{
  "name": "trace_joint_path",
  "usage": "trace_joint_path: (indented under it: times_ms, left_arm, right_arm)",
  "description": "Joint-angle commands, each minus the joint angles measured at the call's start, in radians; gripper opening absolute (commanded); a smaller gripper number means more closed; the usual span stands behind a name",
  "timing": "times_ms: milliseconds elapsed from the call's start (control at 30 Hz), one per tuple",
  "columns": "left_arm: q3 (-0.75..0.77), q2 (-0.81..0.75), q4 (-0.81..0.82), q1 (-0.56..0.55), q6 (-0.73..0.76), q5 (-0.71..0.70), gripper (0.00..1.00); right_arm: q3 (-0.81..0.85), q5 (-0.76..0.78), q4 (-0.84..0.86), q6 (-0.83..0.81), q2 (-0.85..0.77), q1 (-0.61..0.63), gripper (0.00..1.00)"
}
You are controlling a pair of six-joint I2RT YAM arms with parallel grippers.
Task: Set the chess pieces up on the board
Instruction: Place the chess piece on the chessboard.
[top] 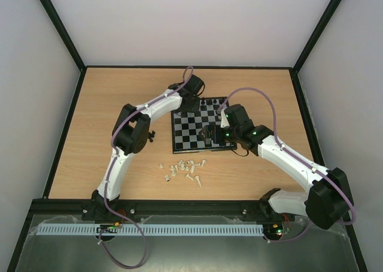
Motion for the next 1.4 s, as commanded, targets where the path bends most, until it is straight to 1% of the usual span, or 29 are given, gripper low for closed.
trace_joint_path:
  times_ms: [0,367,667,800,967,1167,1300,1367]
  left_arm:
    - [0.029,0.025,-0.022,0.009,0.007,-0.004,0.03]
    - [0.031,0.037,-0.014,0.016,0.000,-0.002,0.04]
    - [0.031,0.038,-0.006,0.016,0.001,0.010,0.10]
    - [0.031,0.028,-0.007,0.015,0.000,0.011,0.15]
    - [0.028,0.015,-0.009,0.016,-0.003,0.010,0.16]
    - [0.017,-0.027,-0.017,0.002,-0.005,0.000,0.17]
    - [-0.019,-0.079,-0.013,-0.021,-0.009,-0.010,0.19]
    - [-0.039,-0.106,-0.012,-0.032,-0.013,-0.019,0.22]
  right_arm:
    - [-0.013,-0.008,-0.009,-0.010,0.001,0.005,0.99]
    - [-0.015,-0.011,-0.008,-0.010,0.003,0.004,0.99]
    - [-0.015,-0.013,-0.008,-0.009,0.003,0.005,0.99]
    - [-0.016,-0.015,-0.008,-0.010,0.002,0.004,0.98]
    - [-0.015,-0.018,-0.008,-0.010,0.004,0.005,0.99]
    - [-0.015,-0.019,-0.008,-0.010,0.002,0.004,0.99]
    - [-0.016,-0.020,-0.008,-0.010,0.001,0.004,0.99]
    - [-0.015,-0.020,-0.007,-0.010,-0.001,0.005,0.99]
